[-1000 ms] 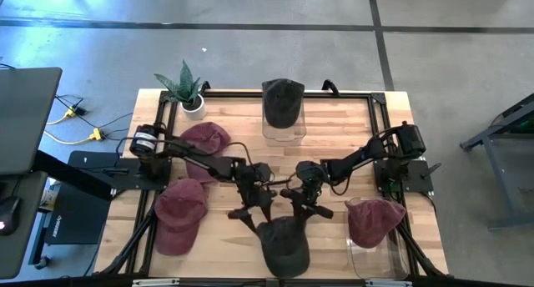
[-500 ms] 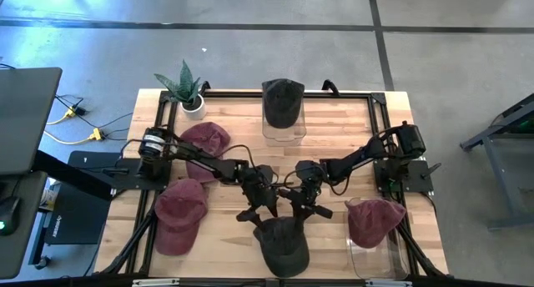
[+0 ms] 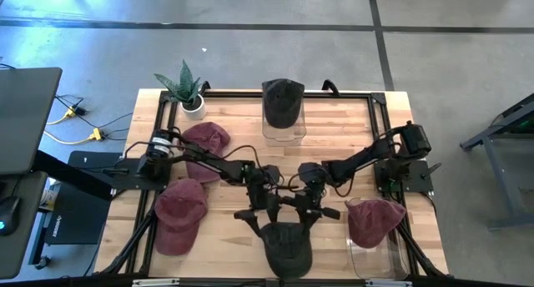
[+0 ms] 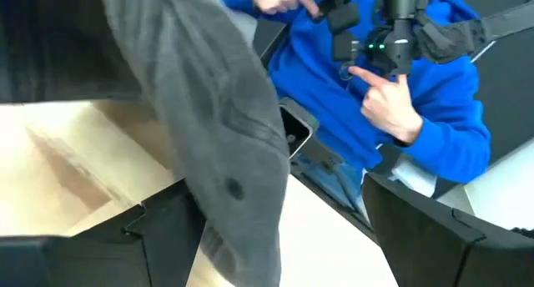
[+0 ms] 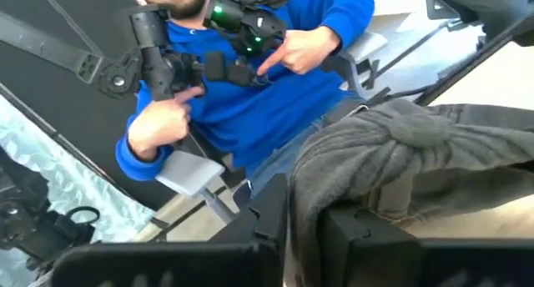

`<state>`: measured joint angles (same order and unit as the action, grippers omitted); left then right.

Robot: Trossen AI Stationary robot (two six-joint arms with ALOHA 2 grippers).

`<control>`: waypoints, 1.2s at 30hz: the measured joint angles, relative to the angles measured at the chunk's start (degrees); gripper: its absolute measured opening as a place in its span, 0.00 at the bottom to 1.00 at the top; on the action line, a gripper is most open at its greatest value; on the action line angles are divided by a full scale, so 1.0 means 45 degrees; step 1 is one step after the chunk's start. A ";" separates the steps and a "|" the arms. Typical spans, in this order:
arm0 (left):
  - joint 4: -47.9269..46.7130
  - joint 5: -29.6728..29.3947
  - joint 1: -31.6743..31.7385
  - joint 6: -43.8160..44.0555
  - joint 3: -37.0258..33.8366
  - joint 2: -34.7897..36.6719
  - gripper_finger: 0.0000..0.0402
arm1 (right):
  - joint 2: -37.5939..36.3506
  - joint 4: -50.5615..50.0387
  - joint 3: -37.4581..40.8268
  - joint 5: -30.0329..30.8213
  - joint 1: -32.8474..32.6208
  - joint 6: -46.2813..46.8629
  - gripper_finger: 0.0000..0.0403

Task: Pick & Place hat
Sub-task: Put the black cap into the top transparent bin

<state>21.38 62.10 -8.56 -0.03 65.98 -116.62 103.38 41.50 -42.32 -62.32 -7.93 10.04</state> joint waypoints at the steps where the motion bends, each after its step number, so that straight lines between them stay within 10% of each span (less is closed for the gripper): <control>1: 0.0011 0.0031 -0.0001 -0.0038 0.0000 0.0000 0.77 | -0.0030 0.0005 0.0004 -0.0077 -0.0038 0.0001 0.10; 6: -0.0231 -0.0048 -0.0039 0.0003 0.0005 0.0034 0.77 | -0.0143 -0.0139 0.0004 0.0313 -0.0255 -0.0048 0.18; 15: -0.0990 -0.3889 -0.0170 0.1734 0.0013 -0.0625 0.77 | -0.0147 -0.1409 0.0037 0.2111 -0.0218 -0.0158 0.19; 23: -0.0900 -0.1346 -0.0301 0.0060 0.0272 -0.0933 0.74 | -0.1267 -0.4254 0.0008 0.3535 -0.0512 -0.0748 0.13; 36: 0.0933 0.0664 -0.0275 0.0397 0.0262 -0.0303 0.35 | -0.2353 -0.6600 0.0013 0.4221 -0.1612 -0.1379 0.15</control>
<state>25.58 65.09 -9.79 1.76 67.16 -117.98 92.79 11.80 -42.26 -43.33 -15.18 3.84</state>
